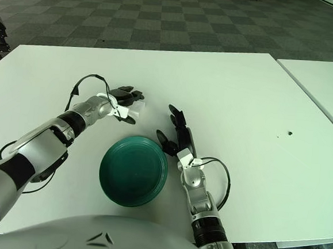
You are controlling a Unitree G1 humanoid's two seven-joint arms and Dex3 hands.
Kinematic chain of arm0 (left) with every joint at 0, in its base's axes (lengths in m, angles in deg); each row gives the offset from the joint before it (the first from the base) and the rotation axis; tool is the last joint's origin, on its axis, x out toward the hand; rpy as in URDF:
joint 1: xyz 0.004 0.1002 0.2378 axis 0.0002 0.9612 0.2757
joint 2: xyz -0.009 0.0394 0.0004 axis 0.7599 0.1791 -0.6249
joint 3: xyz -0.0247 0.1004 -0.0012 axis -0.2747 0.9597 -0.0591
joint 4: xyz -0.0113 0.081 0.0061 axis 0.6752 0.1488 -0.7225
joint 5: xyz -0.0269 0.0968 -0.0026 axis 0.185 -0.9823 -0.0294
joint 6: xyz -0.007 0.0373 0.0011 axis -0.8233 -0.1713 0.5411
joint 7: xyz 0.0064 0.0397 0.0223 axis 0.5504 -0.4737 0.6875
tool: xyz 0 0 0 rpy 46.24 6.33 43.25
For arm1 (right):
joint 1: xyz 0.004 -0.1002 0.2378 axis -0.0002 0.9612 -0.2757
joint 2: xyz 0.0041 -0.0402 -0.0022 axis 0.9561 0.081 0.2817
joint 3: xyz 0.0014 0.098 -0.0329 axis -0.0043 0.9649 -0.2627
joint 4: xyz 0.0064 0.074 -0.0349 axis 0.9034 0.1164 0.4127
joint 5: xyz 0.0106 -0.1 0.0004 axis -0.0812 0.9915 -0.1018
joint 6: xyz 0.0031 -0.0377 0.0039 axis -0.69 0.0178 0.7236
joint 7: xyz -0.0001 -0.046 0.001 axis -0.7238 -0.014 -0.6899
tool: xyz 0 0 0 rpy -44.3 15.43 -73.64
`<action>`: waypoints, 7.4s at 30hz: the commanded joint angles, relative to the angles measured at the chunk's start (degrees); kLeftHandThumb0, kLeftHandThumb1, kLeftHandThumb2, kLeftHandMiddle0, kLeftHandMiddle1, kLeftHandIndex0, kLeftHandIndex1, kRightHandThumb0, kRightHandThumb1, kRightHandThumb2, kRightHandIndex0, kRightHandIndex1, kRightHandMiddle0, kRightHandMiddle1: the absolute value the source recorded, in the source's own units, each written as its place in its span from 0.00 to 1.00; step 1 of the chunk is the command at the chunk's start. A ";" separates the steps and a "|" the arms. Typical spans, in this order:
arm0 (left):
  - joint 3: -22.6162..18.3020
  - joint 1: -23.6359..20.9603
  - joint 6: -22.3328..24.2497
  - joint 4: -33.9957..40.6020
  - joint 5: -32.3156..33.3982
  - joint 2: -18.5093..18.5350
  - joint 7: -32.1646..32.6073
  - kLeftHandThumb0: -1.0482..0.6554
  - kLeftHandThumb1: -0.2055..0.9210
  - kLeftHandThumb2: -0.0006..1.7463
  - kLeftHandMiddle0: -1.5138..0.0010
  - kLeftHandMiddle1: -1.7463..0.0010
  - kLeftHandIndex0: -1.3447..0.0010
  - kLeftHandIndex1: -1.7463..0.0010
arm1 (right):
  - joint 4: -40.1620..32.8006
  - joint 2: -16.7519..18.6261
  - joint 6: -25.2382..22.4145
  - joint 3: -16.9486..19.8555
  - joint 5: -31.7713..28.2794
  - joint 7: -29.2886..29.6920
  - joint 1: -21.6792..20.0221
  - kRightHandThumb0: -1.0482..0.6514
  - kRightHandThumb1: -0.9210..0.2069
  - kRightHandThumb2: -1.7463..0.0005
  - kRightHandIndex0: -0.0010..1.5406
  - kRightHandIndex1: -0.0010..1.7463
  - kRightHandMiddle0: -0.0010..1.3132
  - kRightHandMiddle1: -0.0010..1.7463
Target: Put the charger into the plate.
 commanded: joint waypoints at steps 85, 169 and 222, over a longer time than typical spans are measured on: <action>-12.86 31.98 -11.41 78.20 15.59 25.72 -6.73 0.61 0.26 0.90 0.47 0.04 0.58 0.00 | 17.02 3.50 -4.15 2.35 -4.53 -1.49 5.75 0.18 0.00 0.61 0.31 0.07 0.00 0.49; -9.35 44.52 -19.19 88.57 -0.92 25.67 -26.83 0.00 1.00 0.51 1.00 1.00 1.00 0.99 | 17.71 11.91 -7.63 9.31 -22.88 -16.76 3.02 0.28 0.00 0.49 0.17 0.17 0.00 0.44; -37.78 79.22 0.17 76.57 57.42 -8.93 -8.88 0.00 1.00 0.57 1.00 1.00 0.99 0.93 | -2.80 2.06 -5.55 5.14 -5.97 -5.31 19.74 0.22 0.00 0.68 0.30 0.13 0.00 0.56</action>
